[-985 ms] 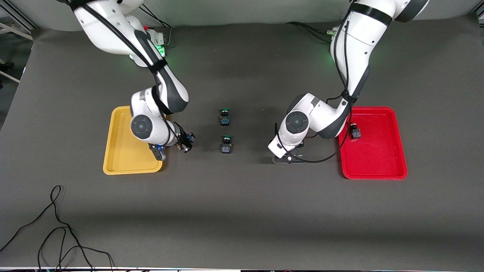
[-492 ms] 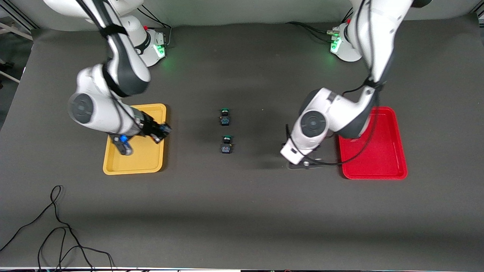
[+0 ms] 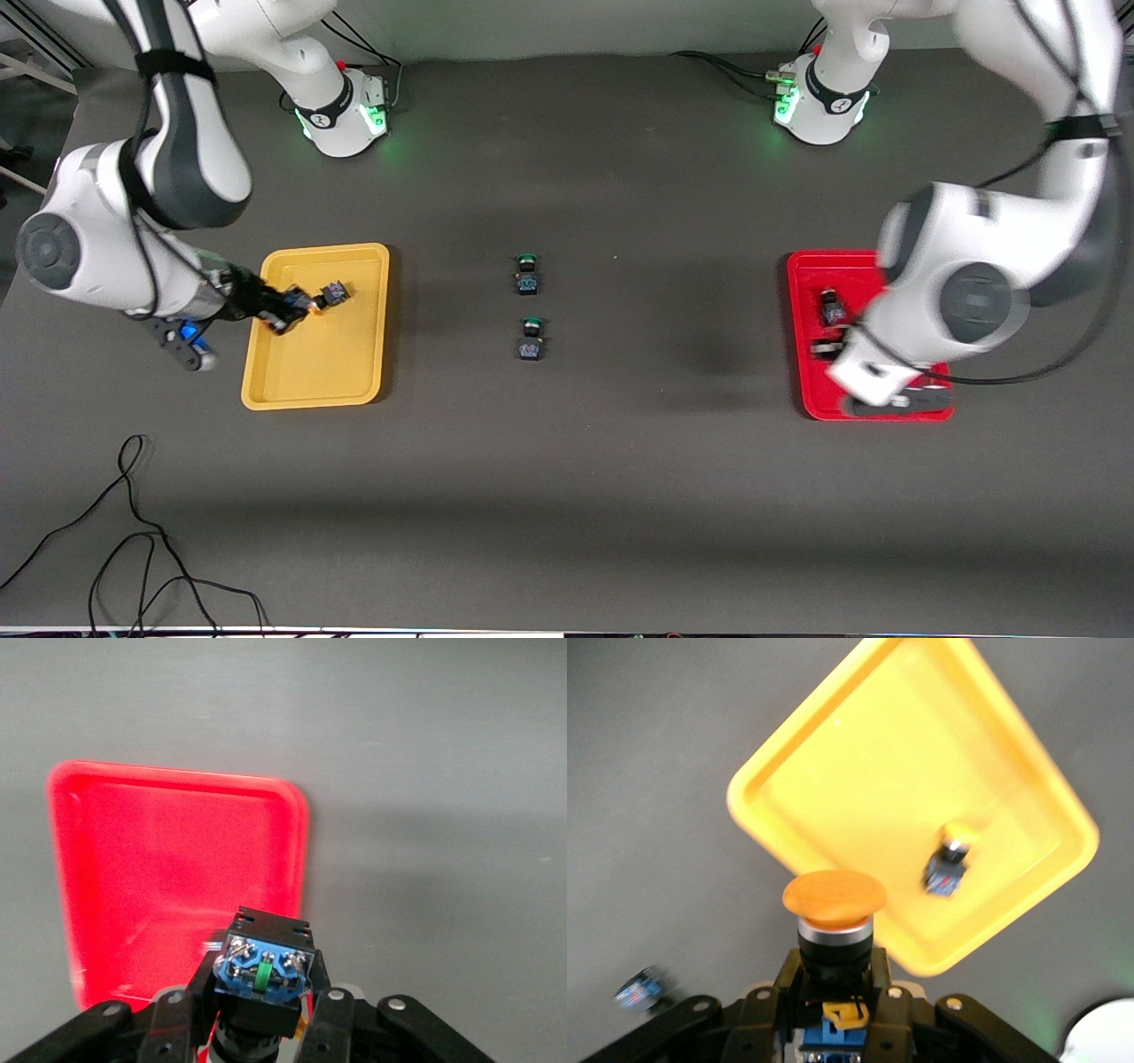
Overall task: Place red and yellow buttons in trays
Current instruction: 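Carry the yellow button over the yellow tray while the left gripper carries red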
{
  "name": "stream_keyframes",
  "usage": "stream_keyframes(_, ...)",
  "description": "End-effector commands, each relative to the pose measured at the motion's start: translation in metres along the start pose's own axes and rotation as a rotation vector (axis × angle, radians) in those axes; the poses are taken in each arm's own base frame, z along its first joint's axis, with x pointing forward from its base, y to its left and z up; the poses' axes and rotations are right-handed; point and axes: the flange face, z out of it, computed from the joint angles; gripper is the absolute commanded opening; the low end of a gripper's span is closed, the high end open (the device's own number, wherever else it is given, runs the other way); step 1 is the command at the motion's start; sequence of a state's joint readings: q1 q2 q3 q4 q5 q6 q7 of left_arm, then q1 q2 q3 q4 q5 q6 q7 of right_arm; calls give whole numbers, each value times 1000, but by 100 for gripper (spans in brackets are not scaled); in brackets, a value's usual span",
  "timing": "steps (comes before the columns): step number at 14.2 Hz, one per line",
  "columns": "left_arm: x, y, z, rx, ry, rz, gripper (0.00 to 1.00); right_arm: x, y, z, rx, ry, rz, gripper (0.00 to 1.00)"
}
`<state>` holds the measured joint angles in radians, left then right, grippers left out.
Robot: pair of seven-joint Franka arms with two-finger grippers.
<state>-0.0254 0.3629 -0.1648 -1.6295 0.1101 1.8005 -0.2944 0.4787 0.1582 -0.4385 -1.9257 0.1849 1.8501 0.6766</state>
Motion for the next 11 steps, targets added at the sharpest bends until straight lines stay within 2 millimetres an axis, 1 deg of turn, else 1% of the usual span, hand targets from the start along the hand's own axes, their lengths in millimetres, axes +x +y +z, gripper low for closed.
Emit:
stream_keyframes(1, 0, -72, 13, -9, -41, 64, 0, 25, 5, 25, -36, 18, -48, 9)
stream_keyframes(2, 1, -100, 25, -19, -47, 75, 0, 31, 4, 39, -44, 24, -39, 9)
stream_keyframes(4, -2, -136, 49, -26, -39, 77, 0, 37, 9, 76, -29, 36, -18, 9)
stream_keyframes(5, -8, -145, 63, -28, -23, 75, 0, 40, 12, 96, -25, 36, -16, 9)
stream_keyframes(6, -16, -154, 83, -30, -9, 72, 0, 43, 13, 111, -17, 35, -17, 9)
stream_keyframes(8, -29, -159, 120, -39, 8, 68, 0, 47, 15, 136, 6, 26, -20, 9)
stream_keyframes(11, -51, -150, 173, -53, 60, 77, 0, 54, 20, 164, 17, 53, -14, 9)
